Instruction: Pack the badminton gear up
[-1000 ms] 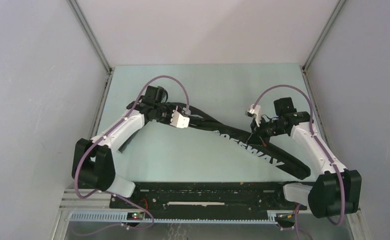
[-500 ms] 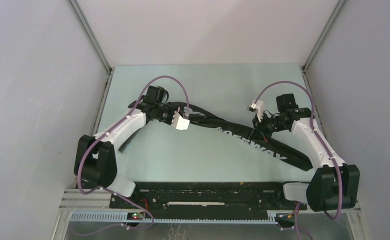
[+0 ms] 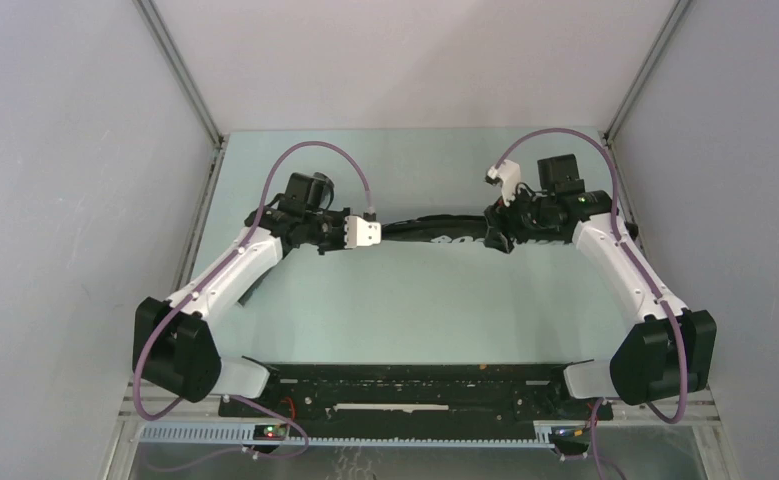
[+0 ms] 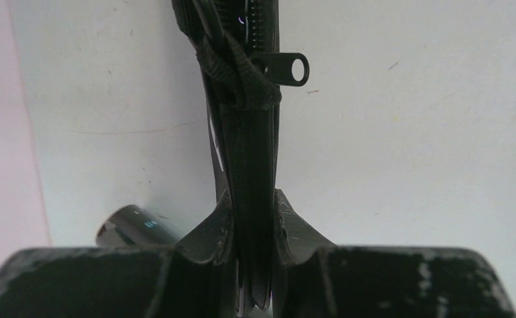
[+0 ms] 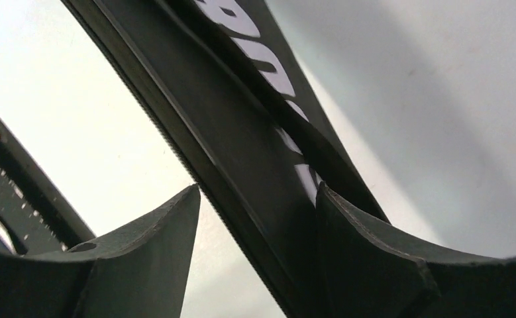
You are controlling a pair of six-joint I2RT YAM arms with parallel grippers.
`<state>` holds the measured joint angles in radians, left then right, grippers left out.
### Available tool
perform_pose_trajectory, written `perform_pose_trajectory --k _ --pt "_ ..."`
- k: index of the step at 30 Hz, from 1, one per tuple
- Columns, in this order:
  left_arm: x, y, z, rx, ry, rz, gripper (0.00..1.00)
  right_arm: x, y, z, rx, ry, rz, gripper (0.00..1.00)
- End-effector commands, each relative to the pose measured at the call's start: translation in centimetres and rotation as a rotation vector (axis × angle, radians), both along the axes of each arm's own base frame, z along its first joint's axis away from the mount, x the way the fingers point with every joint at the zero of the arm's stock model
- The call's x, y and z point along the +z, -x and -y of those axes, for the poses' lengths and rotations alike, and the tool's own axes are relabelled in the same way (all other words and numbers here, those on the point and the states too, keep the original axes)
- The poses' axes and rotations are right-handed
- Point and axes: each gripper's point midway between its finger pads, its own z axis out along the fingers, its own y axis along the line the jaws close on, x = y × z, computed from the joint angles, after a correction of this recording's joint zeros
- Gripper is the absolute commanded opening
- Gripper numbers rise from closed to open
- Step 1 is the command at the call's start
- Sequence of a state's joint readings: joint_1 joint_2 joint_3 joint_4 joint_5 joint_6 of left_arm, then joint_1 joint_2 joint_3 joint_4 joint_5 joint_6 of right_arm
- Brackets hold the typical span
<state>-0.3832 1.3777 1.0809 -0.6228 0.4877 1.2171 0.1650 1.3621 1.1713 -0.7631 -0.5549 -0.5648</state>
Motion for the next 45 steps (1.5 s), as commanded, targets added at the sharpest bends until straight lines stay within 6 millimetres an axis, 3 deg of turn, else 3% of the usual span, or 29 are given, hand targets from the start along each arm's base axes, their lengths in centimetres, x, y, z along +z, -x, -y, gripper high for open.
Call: perform_pose_trajectory --k 1,8,16,21,25,36,45 --pt "3.5 1.6 1.3 0.163 0.198 -0.132 0.00 4.7 -2.7 -2.6 -0.028 -0.002 0.171 0.74" --pt "3.7 4.0 2.3 0.189 0.219 -0.200 0.00 10.0 -3.1 -8.3 0.037 -0.017 0.375 0.77" --pt "5.0 4.7 2.6 0.263 0.249 -0.238 0.00 13.3 -0.5 -12.9 0.126 -0.178 0.300 0.76" --pt "6.1 5.2 3.3 0.288 0.310 -0.283 0.00 11.4 2.3 -15.2 0.188 -0.314 0.114 0.69" --pt "6.3 5.3 3.6 0.290 0.333 -0.303 0.00 9.6 3.4 -17.1 0.219 -0.369 -0.006 0.63" --pt "7.0 6.4 4.6 0.242 0.380 -0.344 0.00 6.1 4.2 -20.6 0.202 -0.370 -0.146 0.64" --pt "7.1 6.6 5.2 0.231 0.410 -0.368 0.00 4.9 3.2 -21.3 0.095 -0.398 -0.223 0.59"
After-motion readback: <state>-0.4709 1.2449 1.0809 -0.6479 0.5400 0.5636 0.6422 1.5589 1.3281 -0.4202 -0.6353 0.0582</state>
